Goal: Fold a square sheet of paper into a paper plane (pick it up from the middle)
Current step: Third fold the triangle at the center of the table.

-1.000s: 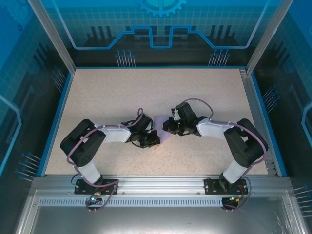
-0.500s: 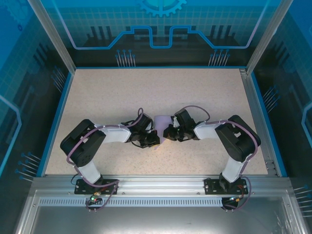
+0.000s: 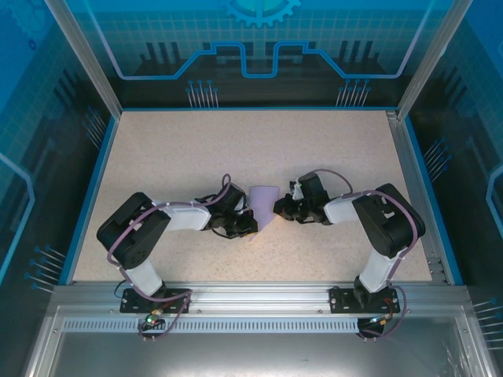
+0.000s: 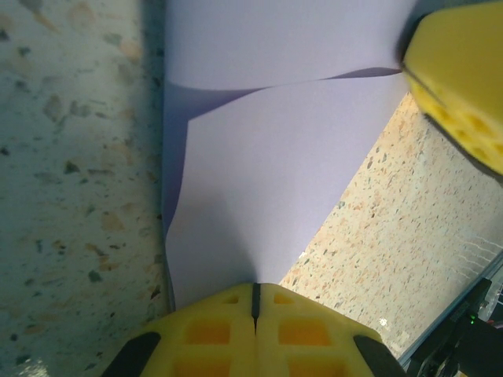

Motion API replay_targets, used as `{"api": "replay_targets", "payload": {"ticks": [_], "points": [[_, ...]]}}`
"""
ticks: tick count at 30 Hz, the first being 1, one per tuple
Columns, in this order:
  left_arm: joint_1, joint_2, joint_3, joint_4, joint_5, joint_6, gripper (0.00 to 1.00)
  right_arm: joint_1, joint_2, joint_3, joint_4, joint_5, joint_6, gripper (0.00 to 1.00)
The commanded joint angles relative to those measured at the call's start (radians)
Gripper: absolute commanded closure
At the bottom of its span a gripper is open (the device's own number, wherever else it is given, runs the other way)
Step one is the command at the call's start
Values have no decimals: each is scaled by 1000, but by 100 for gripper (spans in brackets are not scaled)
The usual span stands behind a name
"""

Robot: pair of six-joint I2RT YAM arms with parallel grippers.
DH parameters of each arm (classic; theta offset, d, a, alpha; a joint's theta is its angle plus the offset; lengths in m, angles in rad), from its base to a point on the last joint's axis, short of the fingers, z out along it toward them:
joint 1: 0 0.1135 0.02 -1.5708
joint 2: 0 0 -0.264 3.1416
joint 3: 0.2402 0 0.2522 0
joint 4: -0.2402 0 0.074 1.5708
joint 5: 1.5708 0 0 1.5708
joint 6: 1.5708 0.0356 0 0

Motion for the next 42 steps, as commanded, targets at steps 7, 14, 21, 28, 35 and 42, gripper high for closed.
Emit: {"api": "replay_targets", "payload": {"ticks": [7,14,21,28,35,42], "points": [[0,30,-41,-94,-62,46,96,-16,-123,-17,-30,53,-74,90],[0,27,-42,-94,-59,48,96,90,-125,7,-37,50,-59,89],[-1,22,-38,-100,-56,54,96,133,-34,8,-3,60,-42,90],[0,18,-40,-105,-59,56,96,75,1,-43,9,96,-38,92],[0,15,-44,-107,-58,61,96,-1,-53,-37,-30,80,-75,91],[0,18,-40,-98,-50,59,96,50,-130,8,-66,78,-110,89]]}}
